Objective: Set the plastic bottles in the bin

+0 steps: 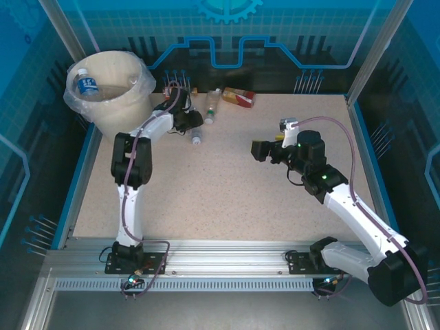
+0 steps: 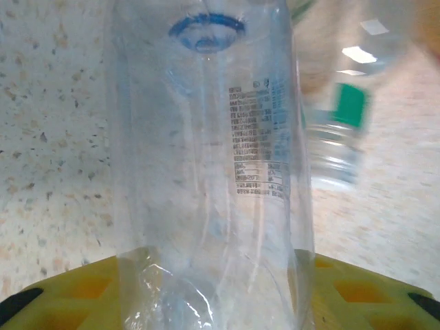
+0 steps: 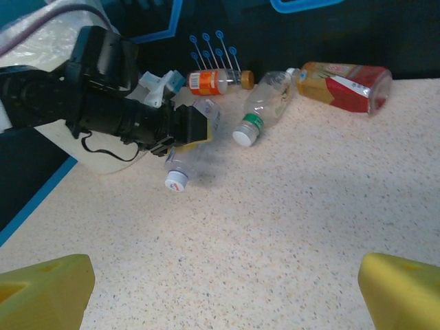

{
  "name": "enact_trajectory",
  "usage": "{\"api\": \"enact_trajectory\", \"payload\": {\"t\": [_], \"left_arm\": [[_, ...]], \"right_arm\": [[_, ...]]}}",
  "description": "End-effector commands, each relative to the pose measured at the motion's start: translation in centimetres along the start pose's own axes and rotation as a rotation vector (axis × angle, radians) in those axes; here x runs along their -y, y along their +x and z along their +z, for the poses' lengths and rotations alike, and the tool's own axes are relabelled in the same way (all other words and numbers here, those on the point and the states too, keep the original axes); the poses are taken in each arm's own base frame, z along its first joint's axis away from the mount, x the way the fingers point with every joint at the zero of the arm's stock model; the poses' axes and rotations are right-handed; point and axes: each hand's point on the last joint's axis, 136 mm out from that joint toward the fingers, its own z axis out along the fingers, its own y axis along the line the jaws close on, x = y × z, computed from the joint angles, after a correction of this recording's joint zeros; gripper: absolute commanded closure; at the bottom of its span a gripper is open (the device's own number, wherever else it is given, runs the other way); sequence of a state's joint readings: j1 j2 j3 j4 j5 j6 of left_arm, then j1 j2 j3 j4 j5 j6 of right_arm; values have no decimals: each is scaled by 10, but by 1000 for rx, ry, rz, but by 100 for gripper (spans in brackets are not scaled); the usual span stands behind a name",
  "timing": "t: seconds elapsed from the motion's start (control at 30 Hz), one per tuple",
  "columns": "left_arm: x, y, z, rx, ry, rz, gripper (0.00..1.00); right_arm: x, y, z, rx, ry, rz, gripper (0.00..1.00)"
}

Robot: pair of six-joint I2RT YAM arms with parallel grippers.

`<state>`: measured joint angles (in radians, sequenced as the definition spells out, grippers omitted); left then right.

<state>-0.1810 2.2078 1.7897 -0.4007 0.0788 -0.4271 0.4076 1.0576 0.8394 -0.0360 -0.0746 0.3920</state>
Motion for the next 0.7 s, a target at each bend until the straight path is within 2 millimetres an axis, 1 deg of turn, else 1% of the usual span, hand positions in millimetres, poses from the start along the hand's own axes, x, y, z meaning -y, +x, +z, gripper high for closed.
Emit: {"api": "enact_trajectory", "payload": {"t": [0.0, 0.13, 0.23, 0.3, 0.37, 0.43, 0.5, 0.6, 0.63, 0.67], "left_arm": [[61, -36, -70, 199, 192, 113, 51], [81, -39, -127, 312, 284, 169, 51], [93, -44, -177, 407, 324, 229, 51], [99, -51, -211, 480, 322, 282, 50], [101, -62, -244, 562, 286, 332, 50], [97, -77, -276, 651, 214, 375, 50], [89, -94, -310, 746, 135, 393, 50], [64, -121, -344, 845, 26, 363, 50], [55, -129, -352, 868, -3, 350, 50], [42, -139, -360, 894, -48, 330, 50]], "right_arm": [[-19, -10, 4, 44, -79, -32, 0], [-26, -12, 12, 84, -113, -45, 0], [-31, -18, 18, 117, -136, -44, 0], [-34, -21, 23, 133, -147, -46, 0], [-38, -30, 26, 176, -162, -45, 0], [-40, -36, 30, 197, -172, -40, 0], [-42, -43, 34, 213, -179, -37, 0], [-44, -48, 42, 215, -181, -38, 0], [-45, -52, 43, 220, -182, -36, 0], [-49, -60, 42, 237, -188, -39, 0]]}}
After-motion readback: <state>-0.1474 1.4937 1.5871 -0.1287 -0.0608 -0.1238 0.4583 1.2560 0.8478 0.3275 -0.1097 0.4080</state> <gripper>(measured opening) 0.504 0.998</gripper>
